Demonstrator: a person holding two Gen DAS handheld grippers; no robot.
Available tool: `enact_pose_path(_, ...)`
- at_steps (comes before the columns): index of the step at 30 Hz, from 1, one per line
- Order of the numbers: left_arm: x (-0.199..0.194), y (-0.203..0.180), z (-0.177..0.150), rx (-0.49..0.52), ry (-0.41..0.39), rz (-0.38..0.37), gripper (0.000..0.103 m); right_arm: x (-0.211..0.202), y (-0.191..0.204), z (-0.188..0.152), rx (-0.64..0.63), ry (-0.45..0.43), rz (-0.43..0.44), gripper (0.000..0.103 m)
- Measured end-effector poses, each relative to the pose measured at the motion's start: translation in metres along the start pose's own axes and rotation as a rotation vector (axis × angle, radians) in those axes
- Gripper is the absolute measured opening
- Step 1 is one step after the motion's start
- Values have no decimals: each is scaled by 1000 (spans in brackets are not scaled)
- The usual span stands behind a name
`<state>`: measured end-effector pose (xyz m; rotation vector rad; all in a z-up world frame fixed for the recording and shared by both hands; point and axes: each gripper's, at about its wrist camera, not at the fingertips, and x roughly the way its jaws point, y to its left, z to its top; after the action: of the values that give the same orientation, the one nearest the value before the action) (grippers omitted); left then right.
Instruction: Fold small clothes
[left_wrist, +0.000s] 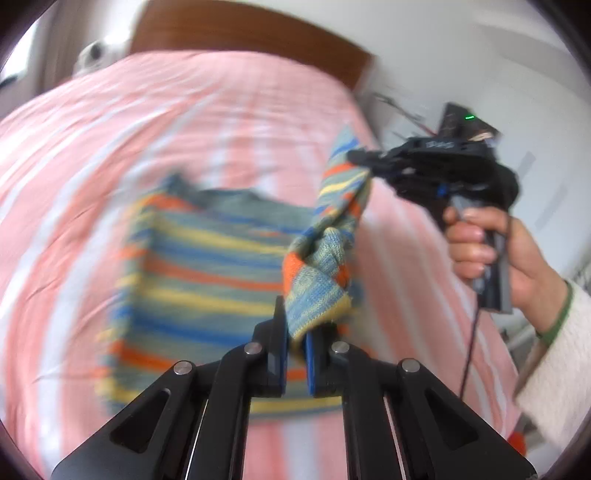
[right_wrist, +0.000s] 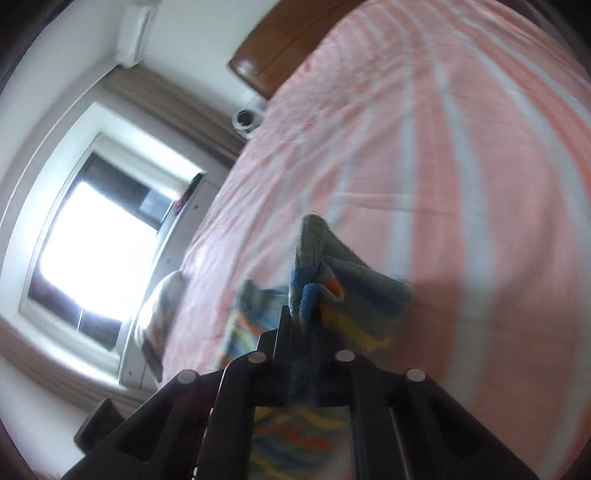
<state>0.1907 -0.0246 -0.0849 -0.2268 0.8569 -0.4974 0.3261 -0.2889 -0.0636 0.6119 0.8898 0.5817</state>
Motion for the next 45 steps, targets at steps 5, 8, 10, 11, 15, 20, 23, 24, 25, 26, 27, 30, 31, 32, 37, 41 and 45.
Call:
enact_pose_path(5, -5, 51, -25, -117, 38, 79, 6, 112, 62, -6, -99, 110, -27, 8)
enact_pose_path(8, -15, 67, -33, -115, 47, 108, 9, 157, 71, -21, -102, 135, -36, 8)
enact_pose_path(10, -16, 71, -32, -114, 59, 122, 18, 182, 72, -29, -74, 127, -3, 13)
enact_pose_path(11, -20, 70, -34, -117, 59, 123, 24, 183, 68, -28, -53, 119, 12, 15)
enact_pose_path(15, -42, 68, -37, -117, 2, 121, 71, 161, 61, -26, 46, 43, 77, 49)
enact_pose_path(20, -30, 76, -18, -112, -24, 129, 76, 83, 81, -35, -135, -7, 0, 49)
enact_pose_path(23, -9, 75, -13, -91, 22, 246, 64, 45, 97, -67, -292, 11, -62, 49)
enact_pose_path(24, -5, 73, -15, -84, 45, 283, 58, 39, 101, -80, -328, 23, -69, 49)
enact_pose_path(25, -5, 72, -17, -83, 60, 306, 58, 36, 104, -93, -359, 38, -78, 49)
enact_pose_path(26, -7, 73, -21, -87, 71, 323, 59, 36, 103, -109, -382, 56, -94, 49)
enact_pose_path(27, -6, 73, -24, -92, 78, 340, 60, 42, 97, -128, -384, 92, -104, 49)
enact_pose_path(30, -14, 71, -28, -82, 78, 380, 65, 67, 72, -169, -365, 195, -179, 49)
enact_pose_path(31, -17, 71, -28, -77, 75, 390, 66, 64, 71, -176, -378, 181, -198, 49)
enact_pose_path(32, -20, 71, -28, -70, 70, 399, 67, 60, 74, -180, -390, 151, -212, 49)
enact_pose_path(37, -27, 70, -26, -49, 59, 413, 68, 39, 93, -177, -371, 71, -220, 52)
enact_pose_path(41, -32, 70, -22, -44, 55, 412, 74, 30, 111, -176, -440, 43, -281, 53)
enact_pose_path(45, -39, 73, -18, -56, 49, 379, 81, 26, 115, -172, -459, 22, -317, 54)
